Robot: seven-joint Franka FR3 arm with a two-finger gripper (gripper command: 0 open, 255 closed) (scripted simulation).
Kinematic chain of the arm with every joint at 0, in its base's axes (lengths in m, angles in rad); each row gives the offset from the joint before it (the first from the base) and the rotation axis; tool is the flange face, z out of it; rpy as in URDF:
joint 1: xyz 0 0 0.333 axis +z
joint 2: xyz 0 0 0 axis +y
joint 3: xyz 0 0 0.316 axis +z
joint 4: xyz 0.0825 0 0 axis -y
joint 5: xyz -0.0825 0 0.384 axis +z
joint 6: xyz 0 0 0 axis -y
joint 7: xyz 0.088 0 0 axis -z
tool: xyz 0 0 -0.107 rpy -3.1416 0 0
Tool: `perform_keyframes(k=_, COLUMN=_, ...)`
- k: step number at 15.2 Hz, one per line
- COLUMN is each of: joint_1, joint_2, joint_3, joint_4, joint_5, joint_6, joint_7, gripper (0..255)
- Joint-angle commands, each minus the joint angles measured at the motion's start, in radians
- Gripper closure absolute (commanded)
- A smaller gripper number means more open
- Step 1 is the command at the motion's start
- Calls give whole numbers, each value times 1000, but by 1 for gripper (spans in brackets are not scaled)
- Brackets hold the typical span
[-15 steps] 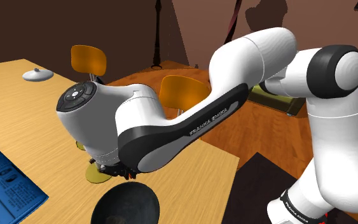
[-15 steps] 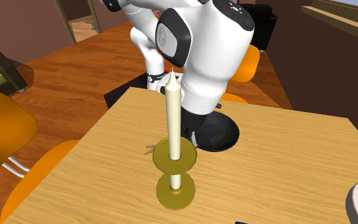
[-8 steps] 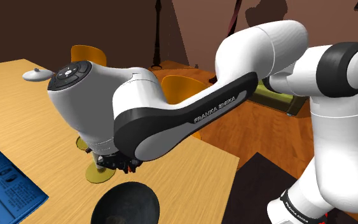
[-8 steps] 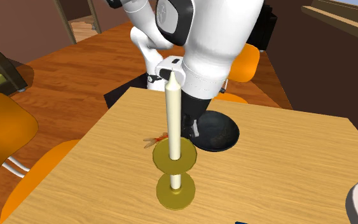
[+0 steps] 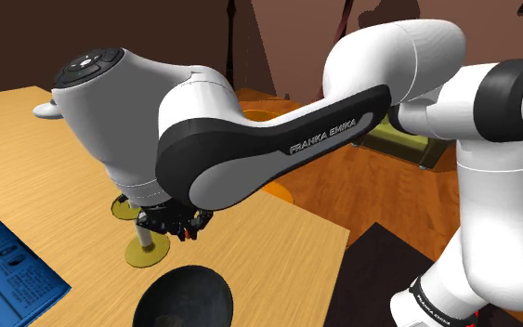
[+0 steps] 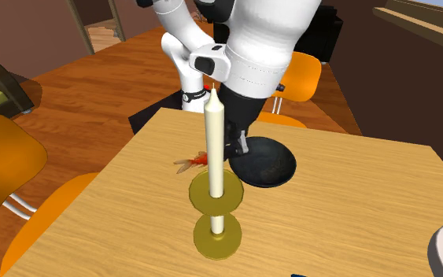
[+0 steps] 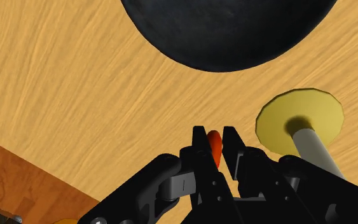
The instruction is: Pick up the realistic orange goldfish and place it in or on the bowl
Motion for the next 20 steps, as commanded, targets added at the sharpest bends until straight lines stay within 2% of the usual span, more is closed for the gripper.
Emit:
perform_keyframes(k=1, joint_1=2, joint_2=-6, joint_3=3, joint_4=21, joint_5=6, joint_6=-23, joint_7=-9, gripper=255)
perform_keyframes(k=4, joint_1=9, joint_2=-12, joint_3=6, joint_4=52, joint_5=11, joint_6=-54, joint_7=-19, gripper=255)
perform_keyframes(k=6, joint_1=43, joint_2=-10, joint_3=14, joint_4=51, joint_5=16, joint_6=-62, joint_7=22, gripper=255)
perform_keyframes(k=11, joint_1=146, joint_2=12, joint_3=25, joint_4=74, joint_5=19, joint_6=-91, joint_7=124, gripper=255)
perform_keyframes(k=16, joint_1=278, joint_2=58, joint_3=24, joint_4=137, joint_5=9, joint_6=-132, joint_7=228, gripper=255)
perform_keyframes(k=20, joint_1=266, joint_2=65, joint_3=21, joint_4=89, joint_5=3, joint_6=-85, joint_7=241, gripper=255)
